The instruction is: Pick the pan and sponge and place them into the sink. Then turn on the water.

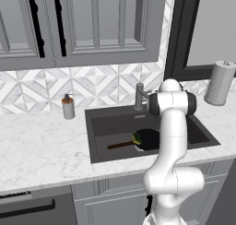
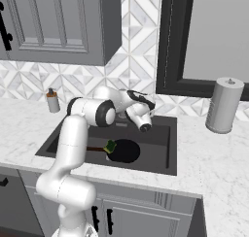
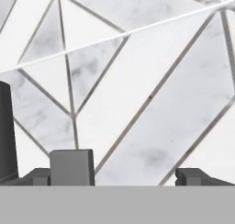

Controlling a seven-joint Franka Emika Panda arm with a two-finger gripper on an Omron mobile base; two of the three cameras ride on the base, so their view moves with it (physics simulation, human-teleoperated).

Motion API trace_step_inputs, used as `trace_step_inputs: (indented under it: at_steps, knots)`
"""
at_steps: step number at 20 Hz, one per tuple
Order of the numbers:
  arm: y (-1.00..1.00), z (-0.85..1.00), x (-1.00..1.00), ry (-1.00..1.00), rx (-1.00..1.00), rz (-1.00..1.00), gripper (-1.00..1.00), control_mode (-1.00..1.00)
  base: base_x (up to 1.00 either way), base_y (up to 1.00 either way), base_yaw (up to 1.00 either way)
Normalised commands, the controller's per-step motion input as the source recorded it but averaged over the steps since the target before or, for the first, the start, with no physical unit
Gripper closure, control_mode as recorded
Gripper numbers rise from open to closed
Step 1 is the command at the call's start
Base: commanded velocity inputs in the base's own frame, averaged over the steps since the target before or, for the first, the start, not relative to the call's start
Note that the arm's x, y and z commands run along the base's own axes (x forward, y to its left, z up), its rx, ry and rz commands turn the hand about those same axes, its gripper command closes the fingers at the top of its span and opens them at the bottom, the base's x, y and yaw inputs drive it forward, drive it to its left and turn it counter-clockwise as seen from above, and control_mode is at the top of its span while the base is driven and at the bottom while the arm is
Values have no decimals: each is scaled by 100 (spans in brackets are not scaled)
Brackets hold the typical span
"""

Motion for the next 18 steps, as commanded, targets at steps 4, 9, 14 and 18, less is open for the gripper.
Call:
trace_step_inputs:
  at_steps: [4,9,14,18]
  knots:
    - [-47,0,0,0,1,0,-100,-100,0,0,0]
    - [-55,0,1,0,2,0,-100,-100,0,0,0]
    - [-65,0,0,0,4,0,-100,-100,0,0,0]
    - [-68,-1,0,0,5,0,-100,-100,0,0,0]
